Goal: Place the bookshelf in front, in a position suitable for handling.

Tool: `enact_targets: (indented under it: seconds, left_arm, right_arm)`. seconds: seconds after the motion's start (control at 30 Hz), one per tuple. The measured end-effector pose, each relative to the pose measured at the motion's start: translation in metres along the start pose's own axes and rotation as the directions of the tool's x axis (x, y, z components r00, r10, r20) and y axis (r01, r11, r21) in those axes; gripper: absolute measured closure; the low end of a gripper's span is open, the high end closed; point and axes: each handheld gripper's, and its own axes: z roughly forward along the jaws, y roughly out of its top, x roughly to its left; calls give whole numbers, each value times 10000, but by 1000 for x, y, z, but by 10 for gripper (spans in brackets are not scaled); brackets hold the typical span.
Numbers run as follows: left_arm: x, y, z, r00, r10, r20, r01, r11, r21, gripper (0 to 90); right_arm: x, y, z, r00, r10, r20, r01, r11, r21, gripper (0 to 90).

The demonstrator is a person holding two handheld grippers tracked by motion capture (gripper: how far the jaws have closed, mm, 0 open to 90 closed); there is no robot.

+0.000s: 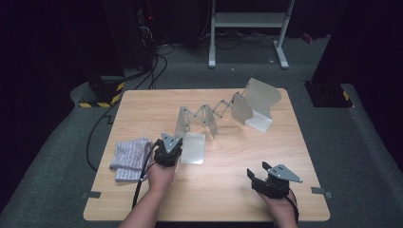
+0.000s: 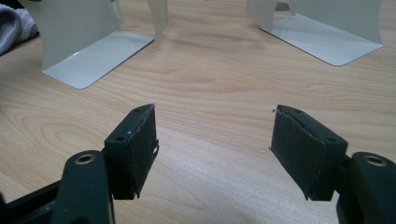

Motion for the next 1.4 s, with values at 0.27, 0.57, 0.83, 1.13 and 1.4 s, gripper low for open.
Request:
enact_targets:
  seconds: [0.27,0.57,0.83,1.13,1.4]
  left_arm:
    - [17,-19,-27,9997,83,226,-78,9997,-222,801]
    - [21,-34,-56,9980,274,575,-257,9992,-299,800]
    - [25,-53,-81,9972,-30,752,82,9976,-684,805]
    - [48,-63,-92,9957,-623,684,674,9948,-757,871]
    - [46,-64,-91,9972,-578,483,621,9938,-923,868]
  right_arm:
    - [5,-1,0,9999,-114,-74,114,9999,66,324]
    - [14,-1,3,9992,-262,-288,267,9995,175,340]
    - [15,-1,2,9987,-404,-322,409,9991,135,346]
    - [13,0,2,9997,-205,-115,207,9997,145,357]
    - [10,0,0,9997,-213,-84,214,9997,108,375]
